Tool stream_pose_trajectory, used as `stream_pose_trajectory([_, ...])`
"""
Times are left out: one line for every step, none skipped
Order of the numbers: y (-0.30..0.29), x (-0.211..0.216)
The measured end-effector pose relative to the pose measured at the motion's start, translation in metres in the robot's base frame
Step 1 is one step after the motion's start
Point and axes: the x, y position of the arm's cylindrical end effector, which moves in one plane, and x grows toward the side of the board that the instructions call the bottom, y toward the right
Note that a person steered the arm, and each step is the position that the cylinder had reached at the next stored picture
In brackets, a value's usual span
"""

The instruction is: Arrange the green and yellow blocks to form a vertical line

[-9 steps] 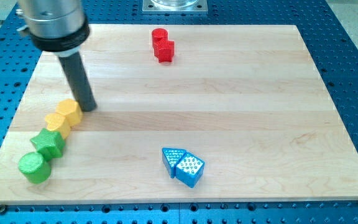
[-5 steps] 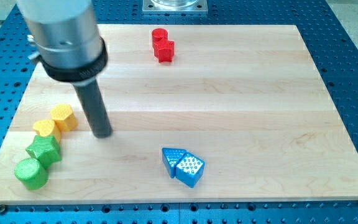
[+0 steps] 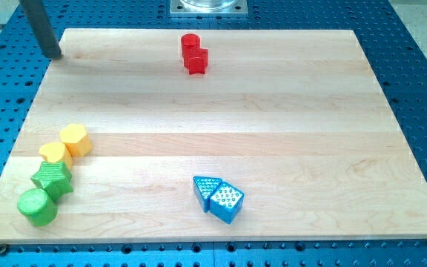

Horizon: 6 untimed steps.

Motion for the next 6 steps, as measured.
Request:
stream_pose_trajectory([-0.002,0.004])
stream_pose_trajectory([-0.003,0.016])
stream_pose_trajectory([-0.002,0.04])
stream_pose_trajectory([0.023,0.092])
stream_pose_trajectory([0.038,0.118])
stream_pose_trajectory([0.037,0.168])
